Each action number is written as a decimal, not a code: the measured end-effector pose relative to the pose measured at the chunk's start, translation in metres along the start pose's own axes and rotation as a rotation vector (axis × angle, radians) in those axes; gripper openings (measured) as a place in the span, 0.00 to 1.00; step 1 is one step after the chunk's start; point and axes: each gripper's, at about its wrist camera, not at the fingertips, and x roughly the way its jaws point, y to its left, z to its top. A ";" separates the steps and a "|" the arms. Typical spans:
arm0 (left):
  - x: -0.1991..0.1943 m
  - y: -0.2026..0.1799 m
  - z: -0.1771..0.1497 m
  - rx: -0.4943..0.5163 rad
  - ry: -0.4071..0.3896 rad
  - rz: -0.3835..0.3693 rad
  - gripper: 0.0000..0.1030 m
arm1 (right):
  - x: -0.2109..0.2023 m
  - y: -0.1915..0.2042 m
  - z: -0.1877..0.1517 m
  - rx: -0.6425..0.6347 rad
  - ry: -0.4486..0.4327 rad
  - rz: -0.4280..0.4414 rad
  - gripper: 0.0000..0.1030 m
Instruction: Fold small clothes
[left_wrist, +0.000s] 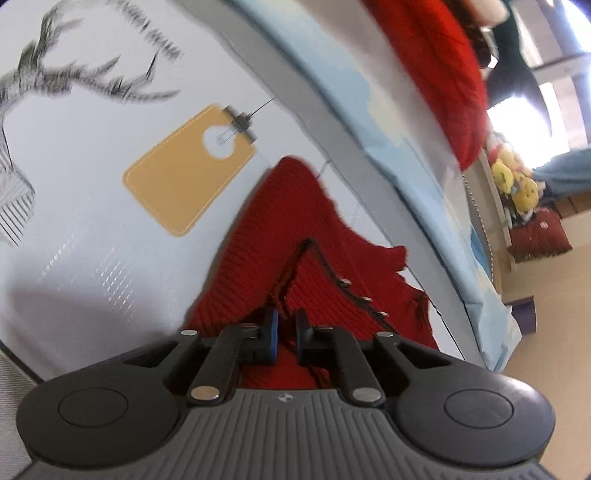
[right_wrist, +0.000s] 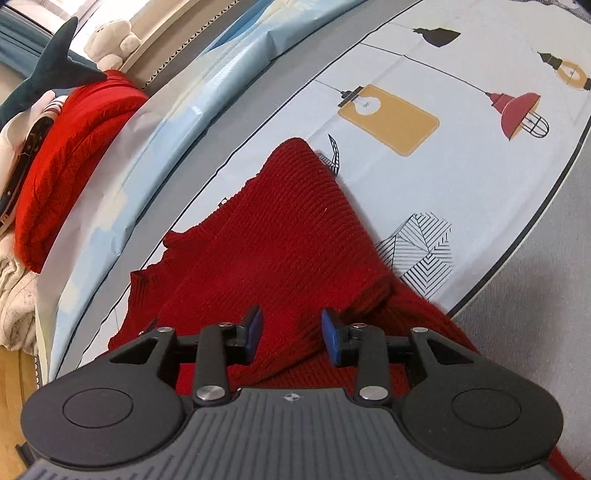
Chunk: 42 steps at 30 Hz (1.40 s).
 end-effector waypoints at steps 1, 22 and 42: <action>-0.012 -0.009 0.000 0.027 -0.018 0.015 0.07 | 0.001 0.000 0.000 -0.003 -0.002 -0.003 0.36; -0.027 -0.045 -0.033 0.483 -0.001 0.364 0.31 | -0.002 -0.013 -0.001 0.022 -0.030 -0.062 0.37; -0.208 -0.087 -0.150 0.754 -0.248 0.270 0.37 | -0.212 0.006 -0.053 -0.392 -0.470 0.124 0.39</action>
